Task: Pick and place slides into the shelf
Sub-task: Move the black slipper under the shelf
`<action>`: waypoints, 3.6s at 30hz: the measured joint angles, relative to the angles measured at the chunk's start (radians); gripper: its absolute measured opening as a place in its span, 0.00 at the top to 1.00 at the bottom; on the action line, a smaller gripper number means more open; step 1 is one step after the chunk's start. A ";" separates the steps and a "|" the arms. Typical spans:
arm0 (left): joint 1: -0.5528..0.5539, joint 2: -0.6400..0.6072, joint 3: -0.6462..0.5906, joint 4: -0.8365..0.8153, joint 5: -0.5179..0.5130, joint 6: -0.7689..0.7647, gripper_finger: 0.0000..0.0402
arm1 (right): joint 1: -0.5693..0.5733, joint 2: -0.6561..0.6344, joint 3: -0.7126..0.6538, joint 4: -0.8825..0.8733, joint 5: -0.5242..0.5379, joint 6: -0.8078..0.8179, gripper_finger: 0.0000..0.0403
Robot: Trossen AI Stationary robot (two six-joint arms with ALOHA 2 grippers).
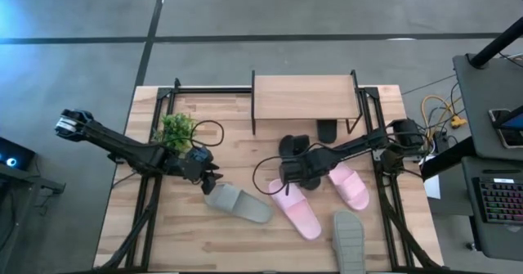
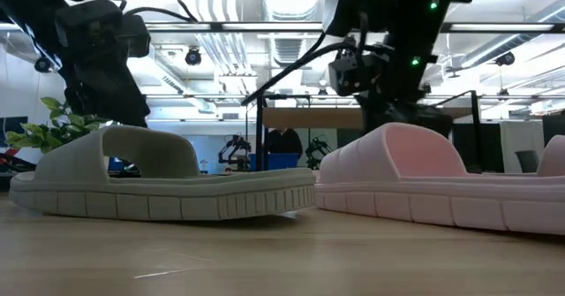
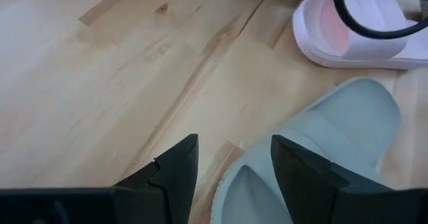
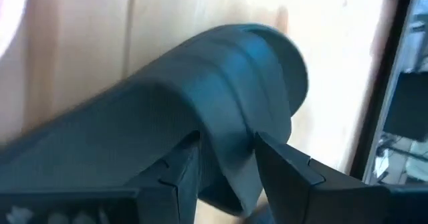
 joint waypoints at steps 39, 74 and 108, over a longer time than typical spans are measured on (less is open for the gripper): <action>0.000 0.021 0.000 0.003 0.001 0.005 0.57 | -0.143 0.000 -0.049 -0.193 0.262 0.478 0.84; 0.000 0.020 0.000 0.002 0.012 0.000 0.57 | -0.033 -0.030 0.049 -0.258 -0.655 0.742 0.92; 0.000 0.021 0.000 0.020 0.022 -0.003 0.57 | -0.193 -0.030 -0.049 -0.059 -0.128 0.788 0.97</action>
